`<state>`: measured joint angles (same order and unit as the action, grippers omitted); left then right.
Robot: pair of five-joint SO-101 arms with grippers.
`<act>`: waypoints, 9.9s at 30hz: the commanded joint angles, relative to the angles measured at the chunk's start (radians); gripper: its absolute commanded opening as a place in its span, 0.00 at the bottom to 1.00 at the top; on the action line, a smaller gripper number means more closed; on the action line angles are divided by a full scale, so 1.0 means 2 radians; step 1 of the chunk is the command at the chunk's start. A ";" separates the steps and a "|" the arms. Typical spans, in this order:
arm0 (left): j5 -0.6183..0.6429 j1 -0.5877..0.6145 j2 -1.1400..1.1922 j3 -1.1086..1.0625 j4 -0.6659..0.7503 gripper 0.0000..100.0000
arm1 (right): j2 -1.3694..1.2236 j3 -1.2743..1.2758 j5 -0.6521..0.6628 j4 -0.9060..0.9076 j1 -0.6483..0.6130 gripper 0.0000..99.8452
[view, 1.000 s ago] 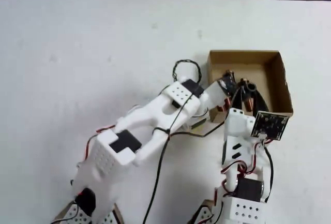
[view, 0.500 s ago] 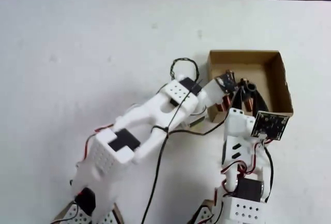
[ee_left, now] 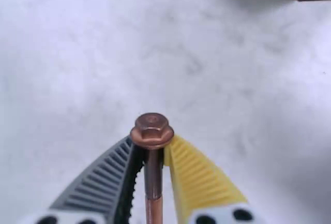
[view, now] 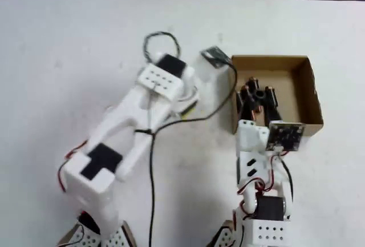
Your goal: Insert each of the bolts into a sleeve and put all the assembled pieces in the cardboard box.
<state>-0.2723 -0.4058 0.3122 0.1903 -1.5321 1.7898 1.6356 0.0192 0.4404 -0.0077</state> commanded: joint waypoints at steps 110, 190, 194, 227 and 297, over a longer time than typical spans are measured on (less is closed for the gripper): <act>0.197 -0.040 -0.895 -0.722 0.595 0.02 | 0.007 0.027 0.047 -0.047 -0.337 0.02; 0.199 -0.032 -0.897 -0.750 0.469 0.21 | 0.007 0.027 0.047 -0.043 -0.336 0.02; 0.200 -0.023 -0.897 -0.753 0.469 0.33 | 0.007 0.027 0.047 -0.043 -0.336 0.02; 0.163 0.302 -0.898 -0.443 0.221 0.28 | 0.006 0.027 0.046 -0.030 -0.282 0.02; 0.093 0.275 -1.071 -0.862 0.100 0.02 | 0.005 -0.252 0.180 0.148 -0.048 0.02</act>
<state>-0.0990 0.1588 -1.8236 -1.5113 -1.3909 1.7883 1.2398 0.2754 0.7258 -0.1473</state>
